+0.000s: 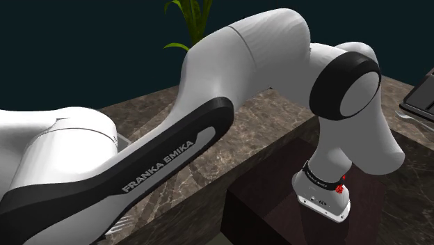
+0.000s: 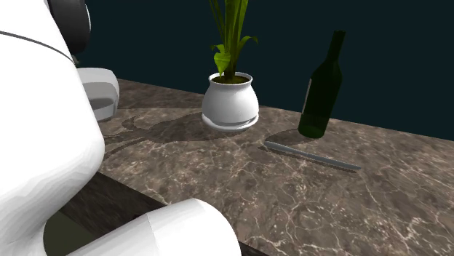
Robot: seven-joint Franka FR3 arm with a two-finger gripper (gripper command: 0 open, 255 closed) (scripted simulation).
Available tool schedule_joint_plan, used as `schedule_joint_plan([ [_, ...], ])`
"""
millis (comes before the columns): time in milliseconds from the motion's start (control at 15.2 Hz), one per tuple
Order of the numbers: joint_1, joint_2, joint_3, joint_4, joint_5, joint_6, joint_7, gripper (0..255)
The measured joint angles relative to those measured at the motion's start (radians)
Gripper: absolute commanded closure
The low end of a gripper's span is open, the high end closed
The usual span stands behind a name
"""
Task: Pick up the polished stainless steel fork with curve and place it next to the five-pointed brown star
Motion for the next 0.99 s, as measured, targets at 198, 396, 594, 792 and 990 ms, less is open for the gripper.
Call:
schedule_joint_plan([
  [198,0.001,0.017,-0.003,-0.015,-0.005,0.031,0.003,255],
  [396,-0.002,0.025,-0.005,-0.043,-0.008,0.067,0.006,255],
  [594,-0.001,0.027,-0.005,-0.052,-0.009,0.077,0.008,255],
  [792,-0.001,0.027,-0.005,-0.053,-0.009,0.079,0.008,255],
  [990,-0.001,0.027,-0.005,-0.053,-0.009,0.079,0.008,0],
])
